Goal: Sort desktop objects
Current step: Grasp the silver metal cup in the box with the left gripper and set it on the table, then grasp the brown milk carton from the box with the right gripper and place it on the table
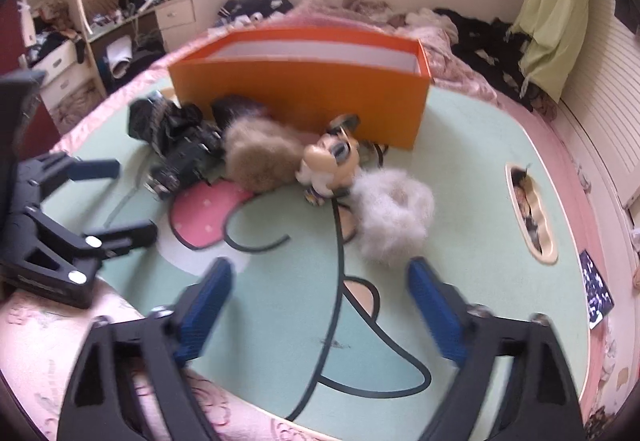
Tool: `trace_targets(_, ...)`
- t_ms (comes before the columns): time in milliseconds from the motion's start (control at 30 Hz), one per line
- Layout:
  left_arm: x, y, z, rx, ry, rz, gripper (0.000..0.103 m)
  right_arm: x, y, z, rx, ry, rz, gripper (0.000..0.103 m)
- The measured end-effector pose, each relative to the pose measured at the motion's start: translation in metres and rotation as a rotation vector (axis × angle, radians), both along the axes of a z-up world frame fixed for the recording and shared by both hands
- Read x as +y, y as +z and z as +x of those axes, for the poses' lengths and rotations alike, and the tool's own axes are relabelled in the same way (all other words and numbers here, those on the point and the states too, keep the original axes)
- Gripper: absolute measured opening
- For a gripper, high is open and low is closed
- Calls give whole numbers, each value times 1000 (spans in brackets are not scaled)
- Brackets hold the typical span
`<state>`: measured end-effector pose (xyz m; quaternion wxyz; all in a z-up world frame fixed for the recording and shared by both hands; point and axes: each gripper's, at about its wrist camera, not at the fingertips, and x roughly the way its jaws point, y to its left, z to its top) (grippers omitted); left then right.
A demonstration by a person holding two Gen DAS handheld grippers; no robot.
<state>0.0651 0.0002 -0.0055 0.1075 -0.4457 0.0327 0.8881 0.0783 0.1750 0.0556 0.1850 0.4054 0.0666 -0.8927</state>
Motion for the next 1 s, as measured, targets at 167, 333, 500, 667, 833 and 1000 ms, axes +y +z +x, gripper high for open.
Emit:
trace_targets(167,1,0,0,0,0,0,103,-11,67,-35,-17,73,-151,69)
trace_targets(333,0,0,0,0,-1,0,103,-56,91,-128,-203,133,-155,76)
trace_targets(500,-1,0,1,2,-1,2,103,-104,49,-197,-425,119,-59,75)
trace_targets(667,-1,0,1,3,-1,2,103,-131,17,-224,-493,95,-31,70)
trace_targets(833,-1,0,1,3,0,3,103,-146,-15,-234,-562,86,31,69)
trace_targets(1000,-2,0,0,1,2,4,103,-150,-12,-224,-467,90,151,48)
